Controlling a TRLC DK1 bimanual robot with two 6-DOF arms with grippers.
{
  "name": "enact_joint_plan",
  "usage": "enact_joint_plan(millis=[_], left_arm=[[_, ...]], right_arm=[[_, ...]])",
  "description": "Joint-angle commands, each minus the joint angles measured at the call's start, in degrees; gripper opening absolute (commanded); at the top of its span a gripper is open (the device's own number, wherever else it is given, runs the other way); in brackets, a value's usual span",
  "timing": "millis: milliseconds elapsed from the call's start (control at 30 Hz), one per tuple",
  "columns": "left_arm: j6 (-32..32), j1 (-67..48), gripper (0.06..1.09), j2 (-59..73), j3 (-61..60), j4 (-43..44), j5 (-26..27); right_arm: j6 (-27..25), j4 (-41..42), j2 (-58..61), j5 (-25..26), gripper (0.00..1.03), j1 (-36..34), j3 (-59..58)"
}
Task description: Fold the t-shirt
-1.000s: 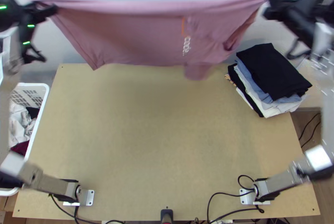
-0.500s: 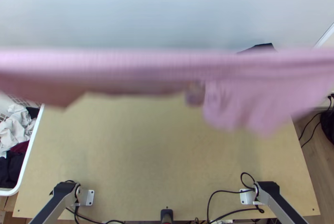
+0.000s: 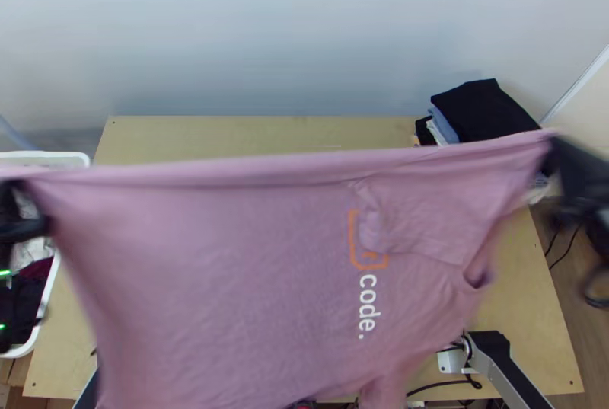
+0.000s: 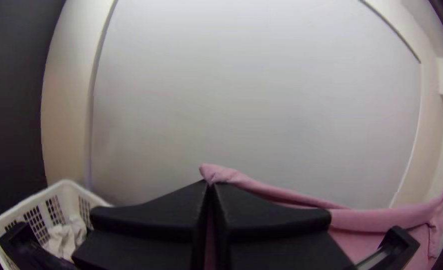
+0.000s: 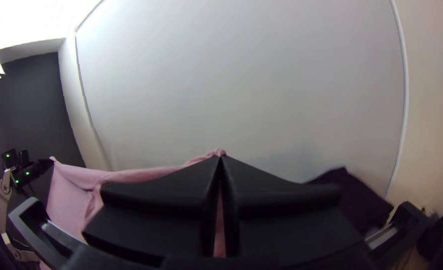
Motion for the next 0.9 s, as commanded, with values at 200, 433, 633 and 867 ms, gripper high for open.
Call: enact_joint_plan(millis=[200,433,633,867], left_arm=[[-1.1,-1.5,0.10,4.4,-35.9,21.5,3.2],[-1.5,-1.0,0.10,24.6,-37.6,37.9,3.3],[-1.5,1.0,0.10,41.5,-32.4,44.8,5.7],[-1.4,2.1,0.10,55.4,-25.1,48.2,7.3]], right_arm=[[2.5,19.1,2.5,0.7,0.03,4.9,-35.4],[2.6,31.5,17.9,0.7,0.03,4.8,-37.9],[3.0,34.8,30.5,0.7,0.03,4.7,-33.7],[2.6,39.4,41.7,0.9,0.03,3.7,-28.5]])
